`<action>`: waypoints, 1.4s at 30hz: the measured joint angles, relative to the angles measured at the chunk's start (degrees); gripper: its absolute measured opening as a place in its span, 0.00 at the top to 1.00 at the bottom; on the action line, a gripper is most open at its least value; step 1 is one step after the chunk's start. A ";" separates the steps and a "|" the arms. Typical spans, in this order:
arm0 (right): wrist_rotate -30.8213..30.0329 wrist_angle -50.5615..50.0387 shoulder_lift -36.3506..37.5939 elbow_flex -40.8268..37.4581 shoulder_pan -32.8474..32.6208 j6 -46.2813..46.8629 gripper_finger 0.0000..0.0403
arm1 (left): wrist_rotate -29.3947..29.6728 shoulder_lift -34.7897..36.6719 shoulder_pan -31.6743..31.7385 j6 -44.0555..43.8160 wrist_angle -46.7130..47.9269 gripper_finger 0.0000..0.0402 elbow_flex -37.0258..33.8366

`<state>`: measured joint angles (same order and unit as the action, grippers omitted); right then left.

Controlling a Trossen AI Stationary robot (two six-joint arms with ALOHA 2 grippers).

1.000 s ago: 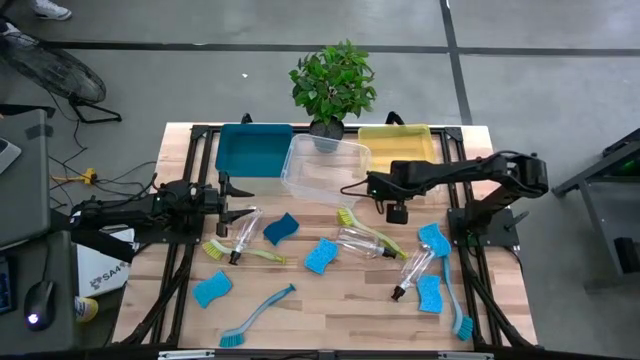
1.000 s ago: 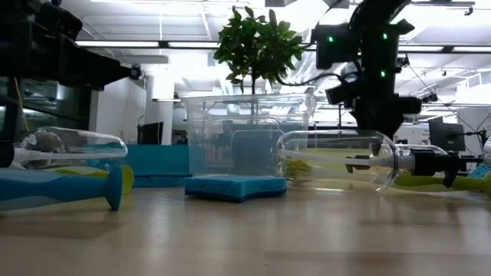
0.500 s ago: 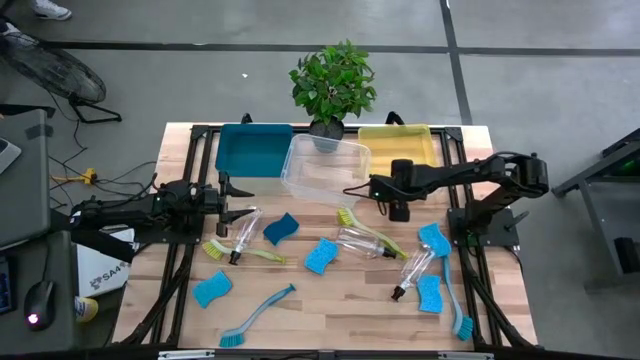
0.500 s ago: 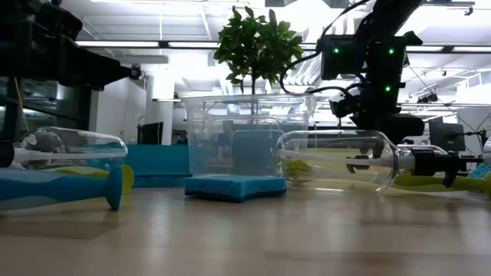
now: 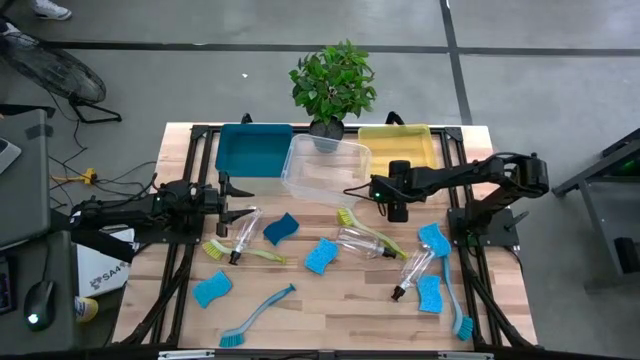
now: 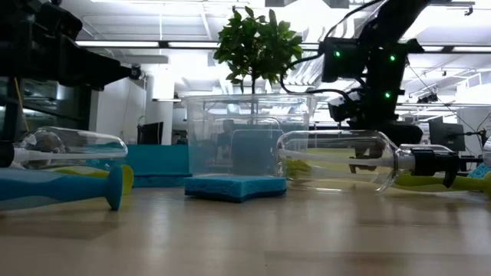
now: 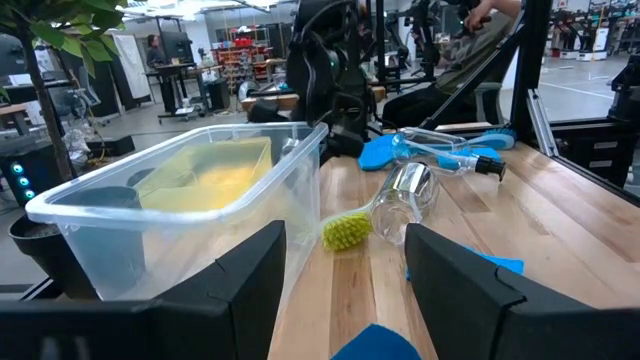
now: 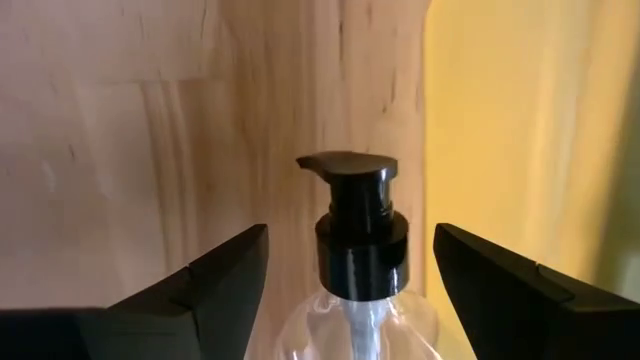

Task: Pick & Place Kitchen Sink Supplies
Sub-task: Put the transparent soap dispenser into the transparent bin

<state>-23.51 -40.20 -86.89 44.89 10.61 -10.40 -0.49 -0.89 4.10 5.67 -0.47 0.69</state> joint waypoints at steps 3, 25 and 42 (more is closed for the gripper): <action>-0.09 0.99 0.00 -1.66 0.00 0.59 0.31 | 0.00 0.00 0.00 -0.01 0.00 0.50 0.00; 1.79 1.13 0.07 -1.86 -0.02 1.22 0.59 | 0.00 0.00 0.00 -0.02 0.00 0.50 0.00; 3.10 -2.26 0.09 -0.33 -0.02 1.51 0.67 | 0.00 -0.01 0.00 0.00 -0.01 0.50 0.00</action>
<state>-20.40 -42.45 -86.80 44.56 10.59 -8.89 -0.49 -0.90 4.10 5.66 -0.48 0.69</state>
